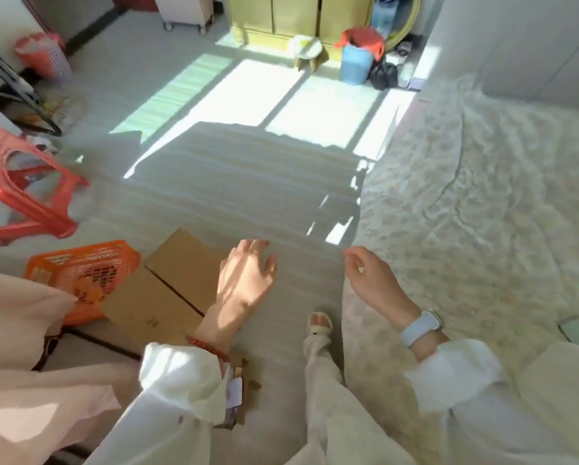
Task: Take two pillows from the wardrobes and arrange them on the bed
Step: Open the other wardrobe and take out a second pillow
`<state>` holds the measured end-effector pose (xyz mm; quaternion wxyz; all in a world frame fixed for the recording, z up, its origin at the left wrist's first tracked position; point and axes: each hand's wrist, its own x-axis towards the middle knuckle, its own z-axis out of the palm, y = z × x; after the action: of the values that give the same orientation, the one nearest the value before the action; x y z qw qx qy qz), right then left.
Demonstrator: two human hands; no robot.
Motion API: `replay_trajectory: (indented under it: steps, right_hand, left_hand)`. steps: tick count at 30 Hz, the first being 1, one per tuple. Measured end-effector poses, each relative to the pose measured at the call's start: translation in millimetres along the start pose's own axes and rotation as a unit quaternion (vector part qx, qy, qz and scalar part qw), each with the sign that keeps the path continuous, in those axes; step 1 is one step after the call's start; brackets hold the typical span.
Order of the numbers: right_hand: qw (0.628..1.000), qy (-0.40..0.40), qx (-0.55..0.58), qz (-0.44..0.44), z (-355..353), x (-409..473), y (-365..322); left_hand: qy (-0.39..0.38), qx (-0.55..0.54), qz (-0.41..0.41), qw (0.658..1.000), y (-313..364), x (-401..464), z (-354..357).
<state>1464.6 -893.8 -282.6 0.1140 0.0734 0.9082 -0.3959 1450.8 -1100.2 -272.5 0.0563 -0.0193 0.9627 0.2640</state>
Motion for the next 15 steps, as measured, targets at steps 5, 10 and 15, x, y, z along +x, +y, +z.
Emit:
replay_trajectory:
  steps: [5,10,15]
  right_hand:
    - [0.998,0.030,-0.042,-0.040,-53,126,-14]
    - [0.996,0.064,-0.052,-0.044,-118,234,-31]
    - [0.997,0.062,-0.042,-0.015,-140,339,-42]
  left_hand:
    - [-0.027,0.037,0.009,0.999,45,146,-7]
    - [-0.016,0.031,0.080,0.996,111,272,-17]
    - [-0.063,0.035,0.086,0.994,126,386,-5]
